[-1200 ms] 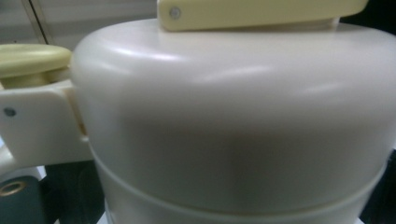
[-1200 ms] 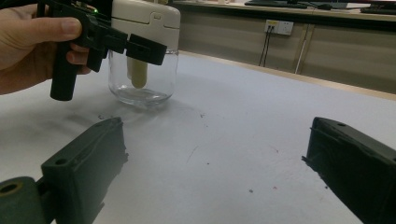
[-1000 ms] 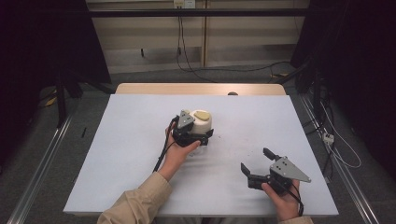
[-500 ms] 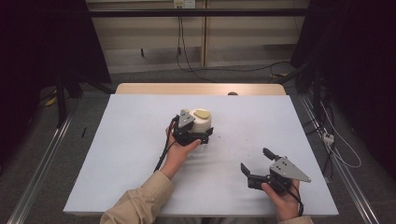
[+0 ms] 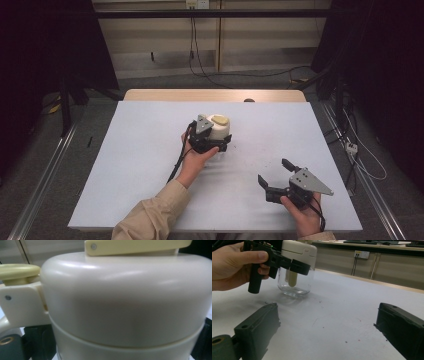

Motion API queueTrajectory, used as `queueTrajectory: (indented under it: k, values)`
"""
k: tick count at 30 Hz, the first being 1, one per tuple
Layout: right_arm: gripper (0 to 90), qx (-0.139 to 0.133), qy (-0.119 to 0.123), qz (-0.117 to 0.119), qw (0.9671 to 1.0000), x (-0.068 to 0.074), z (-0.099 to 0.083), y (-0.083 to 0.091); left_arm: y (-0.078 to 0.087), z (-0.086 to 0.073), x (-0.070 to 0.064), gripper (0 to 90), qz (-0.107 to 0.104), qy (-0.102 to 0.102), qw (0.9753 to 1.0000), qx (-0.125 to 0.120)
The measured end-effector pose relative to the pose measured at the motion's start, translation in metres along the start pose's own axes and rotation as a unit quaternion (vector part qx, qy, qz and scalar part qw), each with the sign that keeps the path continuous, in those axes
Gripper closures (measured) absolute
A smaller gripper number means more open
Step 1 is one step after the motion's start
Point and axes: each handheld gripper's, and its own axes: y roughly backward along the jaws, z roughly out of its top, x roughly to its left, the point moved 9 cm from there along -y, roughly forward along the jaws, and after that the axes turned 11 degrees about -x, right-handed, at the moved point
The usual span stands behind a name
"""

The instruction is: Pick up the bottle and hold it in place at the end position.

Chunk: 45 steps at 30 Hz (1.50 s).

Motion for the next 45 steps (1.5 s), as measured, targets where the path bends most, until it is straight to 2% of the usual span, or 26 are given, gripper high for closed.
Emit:
queueTrajectory:
  k: [5,14,18,22,37,43,45]
  values:
    - [3.6,0.001,-0.001,0.0,1.0,0.0,0.0,0.0,-0.003,0.0,-0.001,5.2,-0.004,0.0,1.0,-0.005]
    - [3.6,0.0,-0.002,0.002,1.0,0.001,0.0,0.0,-0.008,-0.004,-0.001,5.2,0.002,-0.003,1.0,-0.003]
    - [3.6,0.0,-0.001,0.002,1.0,0.001,0.0,0.0,-0.009,-0.005,0.001,5.2,0.006,0.003,1.0,-0.005]
    - [3.6,0.001,0.0,0.002,1.0,0.001,0.0,0.0,-0.01,-0.005,0.003,5.2,0.01,-0.002,0.9999,-0.006]
    - [3.6,0.002,0.001,0.005,1.0,0.001,-0.001,-0.001,-0.017,-0.004,0.0,5.2,0.008,-0.002,0.9996,-0.026]
    - [3.6,0.002,0.0,0.007,1.0,0.002,-0.001,-0.001,-0.02,-0.004,-0.001,5.2,0.007,-0.003,0.9997,-0.024]
    - [3.6,0.002,0.0,0.006,1.0,0.002,-0.001,-0.001,-0.019,-0.005,-0.001,5.2,0.01,0.002,0.9997,-0.022]
